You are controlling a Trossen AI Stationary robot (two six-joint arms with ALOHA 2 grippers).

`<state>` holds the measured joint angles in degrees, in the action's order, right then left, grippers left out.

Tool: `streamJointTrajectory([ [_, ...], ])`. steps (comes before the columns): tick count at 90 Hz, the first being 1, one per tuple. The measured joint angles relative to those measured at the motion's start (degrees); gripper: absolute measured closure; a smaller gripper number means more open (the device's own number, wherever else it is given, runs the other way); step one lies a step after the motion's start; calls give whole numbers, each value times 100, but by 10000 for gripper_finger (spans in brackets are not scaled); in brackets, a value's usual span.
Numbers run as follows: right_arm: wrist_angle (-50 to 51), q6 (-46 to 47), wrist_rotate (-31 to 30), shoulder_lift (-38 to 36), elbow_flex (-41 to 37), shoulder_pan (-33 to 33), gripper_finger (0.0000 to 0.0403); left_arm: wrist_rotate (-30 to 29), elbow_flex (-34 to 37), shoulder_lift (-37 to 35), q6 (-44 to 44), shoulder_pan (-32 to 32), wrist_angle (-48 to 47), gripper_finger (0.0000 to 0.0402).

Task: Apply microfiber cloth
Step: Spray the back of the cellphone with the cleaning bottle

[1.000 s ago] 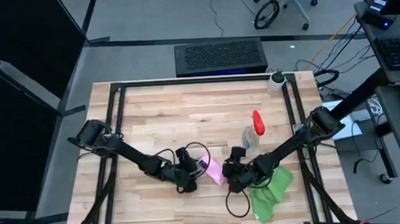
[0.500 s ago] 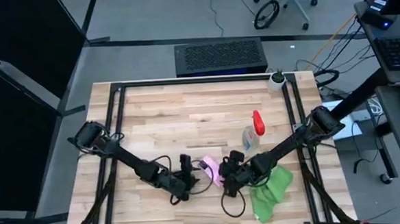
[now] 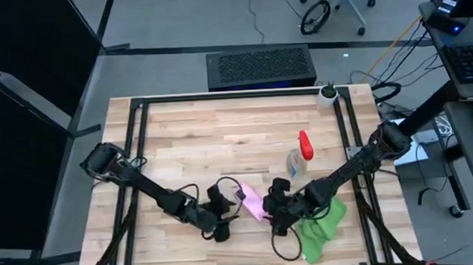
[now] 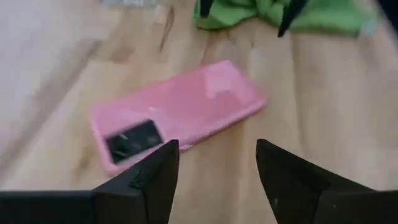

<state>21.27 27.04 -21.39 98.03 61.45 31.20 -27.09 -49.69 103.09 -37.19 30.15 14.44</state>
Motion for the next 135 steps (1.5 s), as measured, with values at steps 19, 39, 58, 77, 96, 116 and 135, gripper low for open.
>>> streamJointTrajectory([
  [19, 887, -691, -367, -17, 2, 125, 145, 4, -2, -2, -2010, 44, 213, 204],
  [39, 1231, -898, -1059, -17, -50, 116, 145, -599, 0, 103, -3441, 87, 199, 204],
  [58, 604, -1117, -1054, -14, -582, 95, 145, -934, 0, 458, -4423, 89, 304, 204],
  [77, 92, -1267, -1037, -10, -850, 65, 145, -1012, -4, 832, -4898, 91, 893, 204],
  [96, -667, -2062, -897, 152, -848, -26, 145, -1065, -13, 940, -5016, 125, 1130, 204],
  [116, -834, -2364, -738, 497, -837, -77, 145, -1041, -13, 944, -5079, 100, 1105, 204],
  [135, -1141, -2163, -708, 575, -838, -118, 145, -1046, -13, 951, -5103, 49, 1091, 204],
])
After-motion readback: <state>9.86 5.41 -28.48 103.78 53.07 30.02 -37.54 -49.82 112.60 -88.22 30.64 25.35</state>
